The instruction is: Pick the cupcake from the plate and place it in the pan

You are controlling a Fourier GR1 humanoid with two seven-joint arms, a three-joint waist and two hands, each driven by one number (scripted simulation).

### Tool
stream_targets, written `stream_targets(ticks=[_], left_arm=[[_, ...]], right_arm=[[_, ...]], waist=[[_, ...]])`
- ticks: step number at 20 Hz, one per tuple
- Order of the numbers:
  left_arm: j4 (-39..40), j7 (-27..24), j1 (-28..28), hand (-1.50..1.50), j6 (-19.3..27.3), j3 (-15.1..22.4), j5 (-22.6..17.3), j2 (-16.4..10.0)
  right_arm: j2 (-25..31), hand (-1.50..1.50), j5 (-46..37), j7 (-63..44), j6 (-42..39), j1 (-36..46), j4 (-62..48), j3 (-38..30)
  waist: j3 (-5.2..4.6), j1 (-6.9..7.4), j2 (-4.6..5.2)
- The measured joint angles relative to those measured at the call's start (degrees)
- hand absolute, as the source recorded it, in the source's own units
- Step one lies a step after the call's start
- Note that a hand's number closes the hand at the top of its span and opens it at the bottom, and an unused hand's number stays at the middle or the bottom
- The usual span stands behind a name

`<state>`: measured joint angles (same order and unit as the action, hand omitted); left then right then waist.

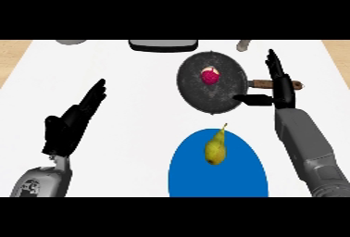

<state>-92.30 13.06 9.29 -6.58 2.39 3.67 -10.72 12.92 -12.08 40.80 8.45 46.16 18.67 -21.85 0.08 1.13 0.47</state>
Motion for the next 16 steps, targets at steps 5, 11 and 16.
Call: stream_targets(ticks=[5,11,16], left_arm=[[-0.19,-0.62,-1.07,0.0,-0.9,-1.24,-0.33,-0.26],[-0.87,-0.96,-2.39,0.0,-1.78,-2.0,0.16,-0.03],[-0.27,-0.86,-1.63,0.0,-1.48,-1.89,1.48,1.08]], right_arm=[[-0.66,-1.5,1.66,4.13,-2.83,-6.14,3.62,0.77],[-2.84,-1.5,2.9,3.29,-4.46,-14.03,13.41,4.16],[-4.15,-1.5,3.36,2.96,-3.98,-20.87,21.03,6.81]], waist=[[-0.05,-0.71,-0.34],[-0.08,-1.17,-0.54],[-0.08,-1.22,-0.53]])
